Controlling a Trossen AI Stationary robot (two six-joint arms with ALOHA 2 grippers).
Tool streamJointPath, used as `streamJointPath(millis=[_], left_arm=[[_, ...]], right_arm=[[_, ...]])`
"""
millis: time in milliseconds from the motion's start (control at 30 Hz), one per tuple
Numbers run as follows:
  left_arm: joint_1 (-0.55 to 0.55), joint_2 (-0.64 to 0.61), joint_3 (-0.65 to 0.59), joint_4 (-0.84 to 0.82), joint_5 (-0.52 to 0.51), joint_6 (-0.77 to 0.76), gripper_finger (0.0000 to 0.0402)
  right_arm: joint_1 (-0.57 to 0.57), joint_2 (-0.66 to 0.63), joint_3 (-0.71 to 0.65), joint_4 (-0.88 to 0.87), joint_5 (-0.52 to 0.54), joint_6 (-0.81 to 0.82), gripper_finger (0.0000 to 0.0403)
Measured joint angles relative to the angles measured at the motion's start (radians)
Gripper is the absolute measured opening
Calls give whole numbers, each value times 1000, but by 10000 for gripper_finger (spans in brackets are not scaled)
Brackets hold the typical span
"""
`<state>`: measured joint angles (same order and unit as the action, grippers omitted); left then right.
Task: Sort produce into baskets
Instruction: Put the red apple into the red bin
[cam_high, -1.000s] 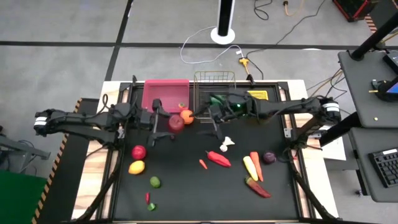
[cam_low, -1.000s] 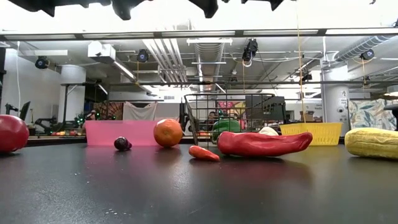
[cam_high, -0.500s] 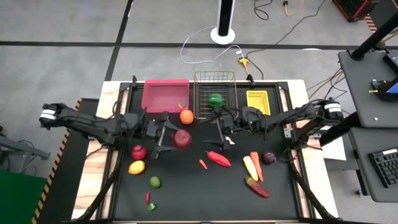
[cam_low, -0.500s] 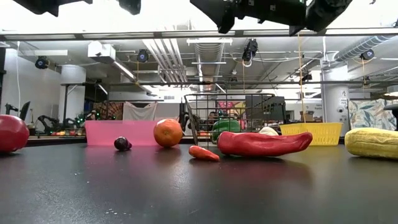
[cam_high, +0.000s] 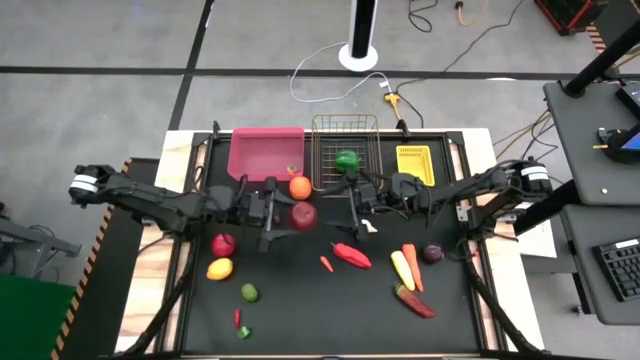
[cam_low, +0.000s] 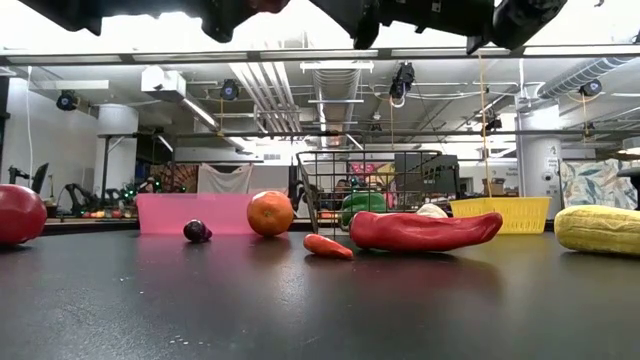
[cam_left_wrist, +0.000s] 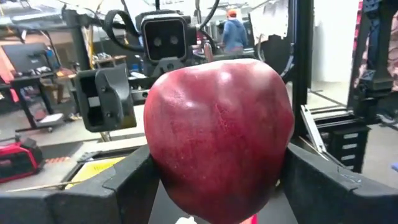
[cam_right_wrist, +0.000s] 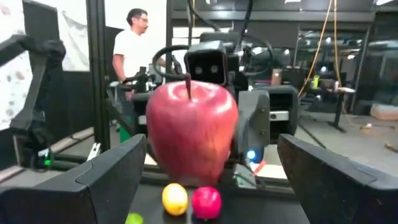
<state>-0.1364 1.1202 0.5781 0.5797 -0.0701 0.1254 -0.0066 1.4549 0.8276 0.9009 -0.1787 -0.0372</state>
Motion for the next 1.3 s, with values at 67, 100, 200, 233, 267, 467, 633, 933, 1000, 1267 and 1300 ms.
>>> streamJointPath(millis=[67, 100, 200, 233, 267, 467, 633, 933, 1000, 1267, 1300], left_arm=[[1, 5, 0, 8, -11, 13, 274], [1, 8, 0, 11, -18, 19, 274], [1, 18, 0, 26, -27, 23, 274], [1, 25, 0, 33, -28, 23, 274], [1, 32, 0, 44, -28, 24, 274], [1, 55, 0, 85, -43, 36, 274], [3, 70, 0, 136, -66, 54, 274], [2, 106, -1, 168, -77, 75, 274], [3, 106, -1, 168, -78, 75, 274], [2, 98, -1, 162, -79, 81, 281], [2, 98, -1, 162, -80, 82, 284]], right_arm=[[0, 1, 2, 11, 0, 0, 354], [0, 1, 2, 11, 0, -1, 354], [0, 2, 2, 10, -1, -3, 354], [0, 2, 2, 14, -1, -3, 354], [0, 2, 2, 19, -1, -3, 354], [1, 5, 2, 16, -3, 2, 354], [3, 26, 20, 16, -3, 4, 354], [4, 105, 119, -6, -4, 2, 354], [4, 112, 136, -36, -4, 0, 354], [4, 112, 154, -65, -5, -7, 318], [4, 112, 154, -65, -5, -7, 309]])
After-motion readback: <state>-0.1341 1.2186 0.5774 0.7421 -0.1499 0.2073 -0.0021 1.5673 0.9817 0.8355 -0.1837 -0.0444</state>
